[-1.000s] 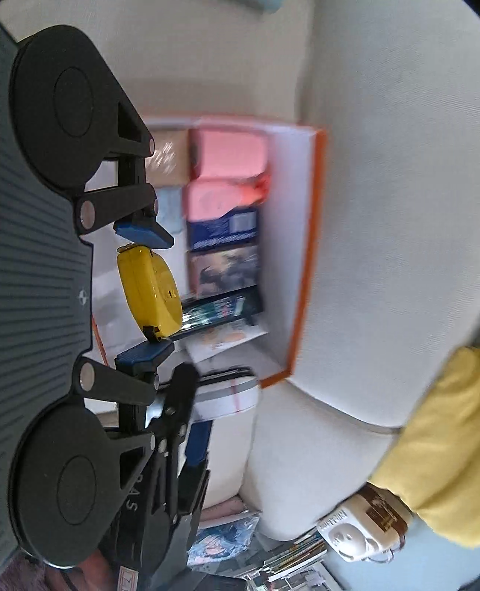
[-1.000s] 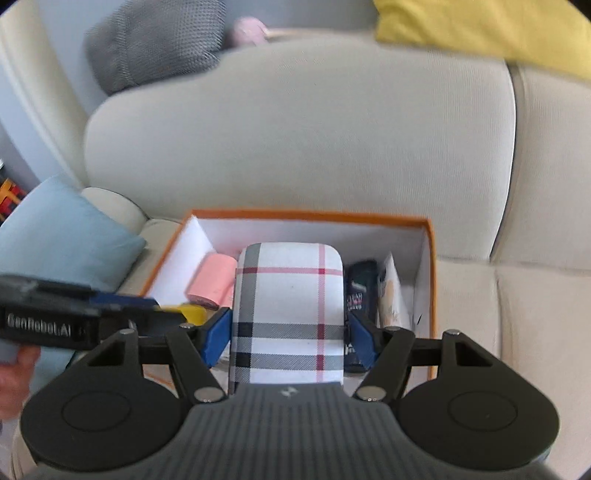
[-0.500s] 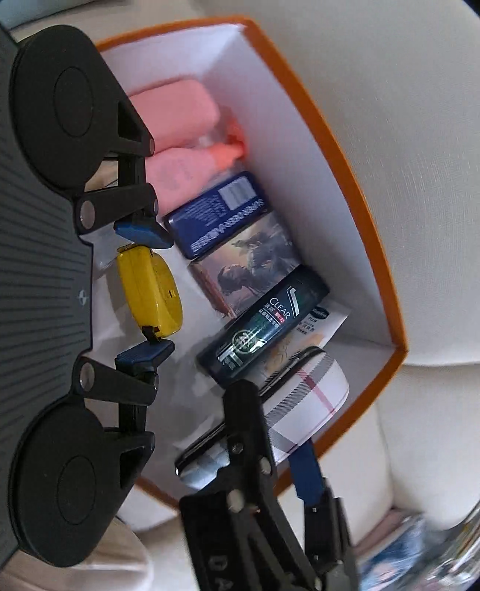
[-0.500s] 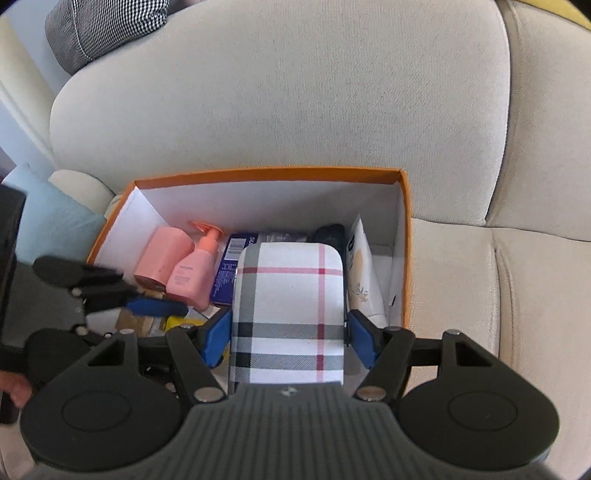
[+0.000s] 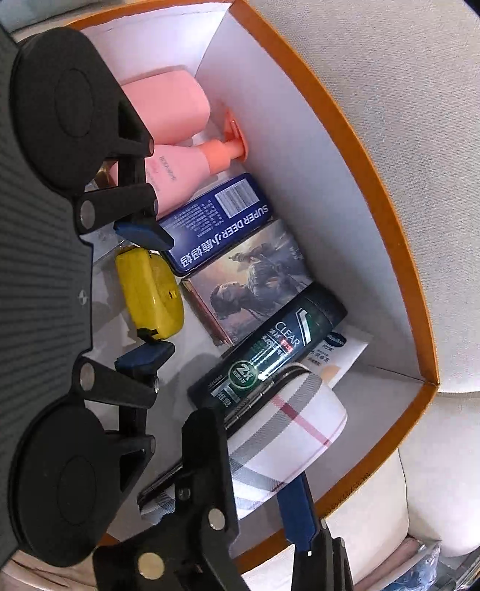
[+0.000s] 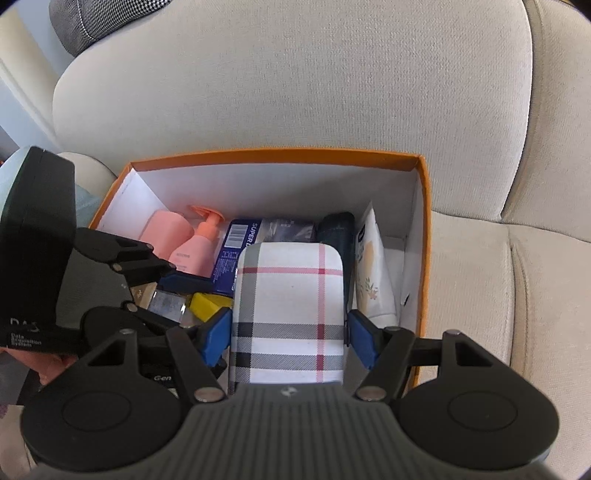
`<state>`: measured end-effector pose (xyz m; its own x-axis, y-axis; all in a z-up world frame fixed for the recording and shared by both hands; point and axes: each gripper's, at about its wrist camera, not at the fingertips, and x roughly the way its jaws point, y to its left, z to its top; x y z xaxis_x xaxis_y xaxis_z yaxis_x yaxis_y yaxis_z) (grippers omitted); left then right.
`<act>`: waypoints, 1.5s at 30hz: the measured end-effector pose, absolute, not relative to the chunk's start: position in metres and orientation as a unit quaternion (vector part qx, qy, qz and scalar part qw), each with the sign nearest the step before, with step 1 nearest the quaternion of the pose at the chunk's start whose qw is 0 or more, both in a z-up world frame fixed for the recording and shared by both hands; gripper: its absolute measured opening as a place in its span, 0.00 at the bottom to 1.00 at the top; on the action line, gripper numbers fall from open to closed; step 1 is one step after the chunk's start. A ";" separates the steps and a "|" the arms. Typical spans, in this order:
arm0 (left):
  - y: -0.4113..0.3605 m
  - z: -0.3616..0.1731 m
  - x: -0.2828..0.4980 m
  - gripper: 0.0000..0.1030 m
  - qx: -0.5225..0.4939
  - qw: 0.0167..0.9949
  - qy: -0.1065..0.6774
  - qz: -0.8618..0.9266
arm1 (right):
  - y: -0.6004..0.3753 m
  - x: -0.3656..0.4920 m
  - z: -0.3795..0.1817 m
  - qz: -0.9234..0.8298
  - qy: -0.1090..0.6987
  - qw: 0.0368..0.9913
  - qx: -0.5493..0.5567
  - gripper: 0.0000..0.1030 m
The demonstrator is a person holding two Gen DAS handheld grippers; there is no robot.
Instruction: Organize rigid objects
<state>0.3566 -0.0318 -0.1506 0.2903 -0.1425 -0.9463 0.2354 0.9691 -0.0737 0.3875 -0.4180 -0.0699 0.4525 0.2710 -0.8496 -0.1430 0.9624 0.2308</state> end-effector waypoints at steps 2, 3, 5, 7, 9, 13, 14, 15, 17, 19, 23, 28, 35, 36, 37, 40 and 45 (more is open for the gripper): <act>-0.026 -0.150 0.356 0.67 0.019 0.799 0.588 -0.122 | -0.417 0.389 -0.070 0.123 0.512 0.848 0.059 0.66; -0.023 -0.149 0.354 0.68 0.005 0.799 0.588 -0.124 | -0.417 0.389 -0.069 0.124 0.512 0.848 0.057 0.66; -0.016 -0.144 0.350 0.68 -0.015 0.803 0.583 -0.124 | -0.416 0.388 -0.067 0.130 0.511 0.848 0.050 0.66; -0.010 -0.137 0.345 0.68 -0.030 0.808 0.576 -0.122 | -0.415 0.388 -0.066 0.135 0.512 0.847 0.040 0.66; -0.002 -0.129 0.340 0.68 -0.050 0.813 0.567 -0.121 | -0.413 0.388 -0.066 0.140 0.515 0.845 0.027 0.66; 0.015 -0.111 0.328 0.65 -0.081 0.830 0.542 -0.106 | -0.409 0.390 -0.065 0.151 0.526 0.837 0.005 0.66; 0.019 -0.107 0.324 0.65 -0.089 0.834 0.535 -0.098 | -0.407 0.391 -0.064 0.154 0.530 0.834 0.002 0.66; 0.025 -0.102 0.318 0.65 -0.098 0.838 0.529 -0.092 | -0.405 0.391 -0.064 0.159 0.534 0.830 -0.002 0.66; 0.033 -0.098 0.310 0.65 -0.110 0.842 0.522 -0.081 | -0.399 0.392 -0.064 0.168 0.543 0.823 -0.004 0.66; 0.040 -0.096 0.303 0.63 -0.121 0.844 0.518 -0.071 | -0.393 0.395 -0.068 0.163 0.559 0.813 0.002 0.66; 0.045 -0.098 0.292 0.62 -0.137 0.844 0.514 -0.068 | -0.386 0.402 -0.082 0.128 0.588 0.797 0.051 0.67; 0.045 -0.103 0.287 0.62 -0.131 0.845 0.513 -0.073 | -0.377 0.406 -0.099 0.091 0.615 0.779 0.085 0.67; 0.048 -0.103 0.283 0.62 -0.139 0.847 0.507 -0.080 | -0.373 0.409 -0.115 0.053 0.637 0.761 0.110 0.67; 0.048 -0.103 0.283 0.62 -0.138 0.847 0.507 -0.080 | -0.372 0.409 -0.116 0.050 0.639 0.760 0.105 0.67; 0.049 -0.102 0.282 0.62 -0.137 0.848 0.506 -0.080 | -0.370 0.409 -0.118 0.046 0.642 0.759 0.102 0.67; 0.049 -0.099 0.279 0.62 -0.135 0.849 0.505 -0.082 | -0.369 0.409 -0.119 0.049 0.643 0.757 0.104 0.67; 0.045 -0.093 0.274 0.62 -0.127 0.852 0.501 -0.084 | -0.368 0.404 -0.112 0.048 0.639 0.761 0.101 0.68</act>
